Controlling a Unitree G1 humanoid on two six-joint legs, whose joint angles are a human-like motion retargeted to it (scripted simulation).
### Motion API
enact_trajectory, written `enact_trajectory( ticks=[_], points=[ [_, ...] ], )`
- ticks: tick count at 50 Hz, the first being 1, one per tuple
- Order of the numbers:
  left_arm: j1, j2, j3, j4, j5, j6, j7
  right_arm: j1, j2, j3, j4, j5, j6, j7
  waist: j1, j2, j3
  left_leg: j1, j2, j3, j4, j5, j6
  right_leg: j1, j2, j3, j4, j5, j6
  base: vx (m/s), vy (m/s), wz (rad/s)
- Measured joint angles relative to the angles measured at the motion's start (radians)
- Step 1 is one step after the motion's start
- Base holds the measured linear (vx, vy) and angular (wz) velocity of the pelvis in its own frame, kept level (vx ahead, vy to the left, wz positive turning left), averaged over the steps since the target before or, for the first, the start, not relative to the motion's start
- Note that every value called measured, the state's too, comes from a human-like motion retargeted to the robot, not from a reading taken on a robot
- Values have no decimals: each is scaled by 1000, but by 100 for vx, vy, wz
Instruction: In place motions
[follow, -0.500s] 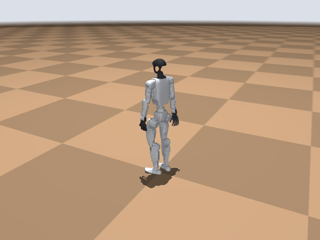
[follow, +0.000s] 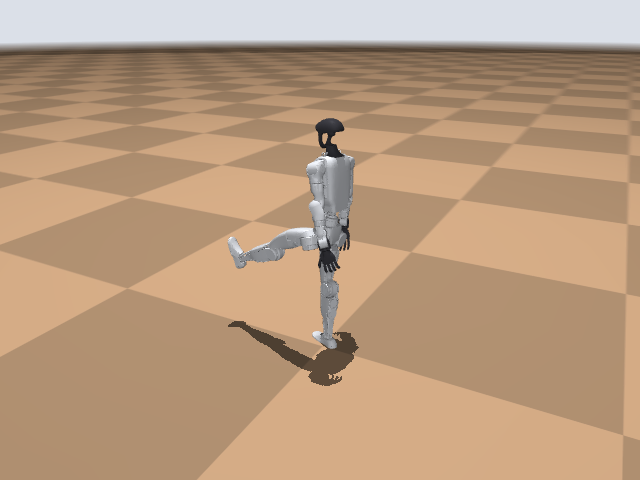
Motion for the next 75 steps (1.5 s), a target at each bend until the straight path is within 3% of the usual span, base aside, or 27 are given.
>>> enact_trajectory(
  ticks=[5, 10, 18, 23, 25, 27, 30, 33, 37, 40, 51, 65, 69, 75],
  points=[
    [39, 9, 2, 41, 19, 12, 5, 12, 38, 36, -66, 26, -31, 38, 32, -29, 60, -16, 11, -16, -25, 9, 3, 23, -10, 49, 49, -24, -22, 2, 0, -33],
    [41, -1, 13, 21, 15, 16, 0, 38, 62, 64, -65, -20, -42, 44, 5, -21, 36, 91, 5, -3, -13, 2, -11, 21, 12, 44, 35, -21, -18, 2, -1, 10],
    [-9, 1, -12, -60, -8, -1, 11, 102, 55, 49, 47, -97, -29, 37, -104, 2, -83, 437, 32, -46, 196, 7, -34, -21, 40, -19, -22, -4, 14, 9, -2, 42],
    [-55, 16, -33, -93, -8, -8, 39, 141, 24, 1, 142, -99, -5, 15, -174, 11, -185, 708, 51, -75, 347, 42, -13, -75, 33, -37, -31, -5, 37, 13, 2, 34],
    [-73, 19, -35, -104, -16, -10, 43, 147, 8, -19, 180, -89, 8, 2, -198, 32, -225, 829, 67, -57, 300, -29, -48, -101, 50, -41, -35, -6, 44, 15, 5, 23],
    [-81, 17, -41, -116, -27, -14, 43, 157, -11, -38, 206, -78, 20, -10, -241, 61, -273, 921, 87, 74, 187, -172, -33, -122, 63, -64, -45, -7, 57, 22, 5, 44],
    [-113, 17, -36, -103, -39, -6, 27, 146, -31, -43, 243, -51, 50, -33, -351, 105, -347, 913, 57, -6, 18, -59, -48, -156, 53, -120, -64, -6, 80, 10, 8, 80],
    [-189, 31, -17, -97, -28, 0, 32, 114, -17, -58, 238, 20, 47, -82, -389, 106, -326, 889, 66, 44, 29, -70, -56, -177, 40, -133, -73, 6, 89, -19, 14, 28],
    [-245, 54, -109, -139, -19, -3, 22, 123, -8, -51, 213, 116, 15, -40, -296, 80, -294, 900, 46, 35, 37, -66, -30, -147, 27, -121, -89, 33, 94, 10, 7, -51],
    [-241, 47, -115, -171, -1, -7, 23, 114, 26, -46, 172, 51, 36, 0, -254, 71, -300, 914, 33, 49, 28, -72, -23, -156, 20, -84, -83, 40, 94, 4, 11, -60],
    [-166, 32, -92, -72, 29, 9, -4, 88, 99, 95, -59, -60, -58, 61, -272, 74, -298, 912, 30, 66, 26, -77, -4, -161, 13, -76, -89, 57, 112, 2, 5, -9],
    [-10, 36, 4, 3, 58, 24, -29, 67, 50, 30, 62, -100, -40, 15, -219, 56, -275, 910, 22, 34, 72, -108, 24, -192, -17, -64, 33, 18, 146, 3, 10, 8],
    [9, 59, 38, 8, 28, 38, -45, 101, 28, -26, 90, -83, -38, -7, -263, 75, -255, 893, 55, -13, 138, -135, 34, -268, -6, -80, 129, 21, 102, 4, 7, 48],
    [-43, 102, 51, -12, -5, 45, -9, 145, -3, -72, 130, -41, -20, -15, -298, 79, -188, 949, 95, 1, 162, -144, 36, -481, -21, -114, 7, -45, 48, -2, 4, -12]
  ],
)
